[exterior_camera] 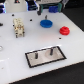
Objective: Insert the blue gear onto the right peg, followed by the red gear
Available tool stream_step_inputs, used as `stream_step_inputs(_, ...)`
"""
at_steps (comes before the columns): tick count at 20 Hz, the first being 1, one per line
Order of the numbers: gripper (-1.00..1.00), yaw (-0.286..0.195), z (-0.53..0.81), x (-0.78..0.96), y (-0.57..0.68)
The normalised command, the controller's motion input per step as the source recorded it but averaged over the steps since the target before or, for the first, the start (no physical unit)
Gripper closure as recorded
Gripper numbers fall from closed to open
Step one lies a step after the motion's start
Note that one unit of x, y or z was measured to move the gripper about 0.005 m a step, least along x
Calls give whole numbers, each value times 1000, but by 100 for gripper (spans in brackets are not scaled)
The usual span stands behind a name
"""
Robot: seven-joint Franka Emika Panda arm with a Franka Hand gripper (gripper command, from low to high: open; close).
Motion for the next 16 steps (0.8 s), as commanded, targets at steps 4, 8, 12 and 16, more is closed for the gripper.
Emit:
stream_step_inputs(4, -100, 0, -400, -353, 0)
stream_step_inputs(8, -100, 0, -476, -325, 61)
stream_step_inputs(12, -100, 0, -414, -186, 252)
stream_step_inputs(16, -100, 0, -318, -122, 280)
